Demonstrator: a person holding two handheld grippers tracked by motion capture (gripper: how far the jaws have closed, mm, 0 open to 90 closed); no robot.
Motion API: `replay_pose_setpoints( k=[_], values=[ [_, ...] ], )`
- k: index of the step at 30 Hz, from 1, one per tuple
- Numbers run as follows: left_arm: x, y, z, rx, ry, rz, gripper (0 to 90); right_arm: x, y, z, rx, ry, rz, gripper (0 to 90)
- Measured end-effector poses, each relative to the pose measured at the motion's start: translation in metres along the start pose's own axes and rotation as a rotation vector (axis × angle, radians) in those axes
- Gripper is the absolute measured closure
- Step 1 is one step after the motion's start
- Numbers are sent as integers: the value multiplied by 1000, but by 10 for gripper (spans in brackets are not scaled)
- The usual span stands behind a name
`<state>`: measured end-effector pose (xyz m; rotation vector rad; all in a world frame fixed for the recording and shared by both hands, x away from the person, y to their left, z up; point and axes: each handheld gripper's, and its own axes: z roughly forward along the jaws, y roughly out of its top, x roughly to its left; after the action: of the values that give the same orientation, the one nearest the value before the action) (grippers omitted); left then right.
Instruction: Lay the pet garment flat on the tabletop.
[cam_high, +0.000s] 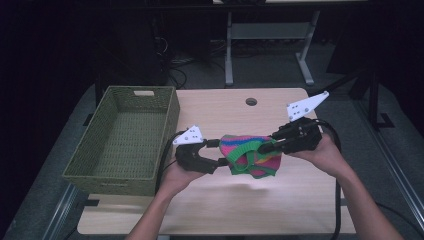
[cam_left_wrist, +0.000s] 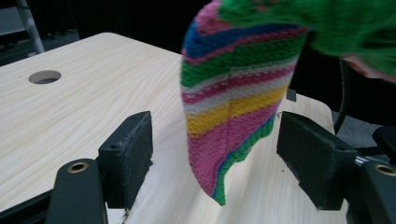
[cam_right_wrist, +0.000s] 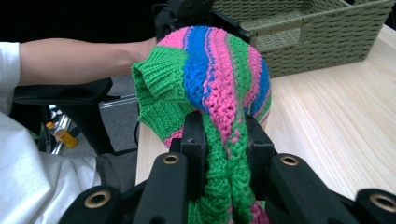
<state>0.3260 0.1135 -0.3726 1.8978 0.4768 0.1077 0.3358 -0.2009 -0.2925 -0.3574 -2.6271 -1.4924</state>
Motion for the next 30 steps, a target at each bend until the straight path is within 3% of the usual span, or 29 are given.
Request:
replay_pose_setpoints(
  k=[4, 10, 16, 18, 20, 24, 30],
  values=[
    [2, 1, 0, -4, -13, 6, 291, 3, 2, -2, -8, 14, -8, 746],
    [8, 0, 3, -17, -29, -27, 332, 5, 3, -2, -19, 43, -19, 746],
    [10, -1, 2, -48, -87, -49, 464, 5, 3, -2, -24, 45, -22, 745],
    [10, 0, 1, -59, -100, -45, 555, 5, 3, -1, -24, 48, -23, 746],
    [9, 0, 0, -64, -102, -35, 581, 5, 3, 0, -24, 48, -22, 746],
    [6, 0, -2, -63, -114, -20, 728, 3, 0, 0, -32, 46, -12, 745],
    [4, -1, -4, -44, -118, -15, 839, 1, -6, 2, -32, 33, 22, 746]
  ],
)
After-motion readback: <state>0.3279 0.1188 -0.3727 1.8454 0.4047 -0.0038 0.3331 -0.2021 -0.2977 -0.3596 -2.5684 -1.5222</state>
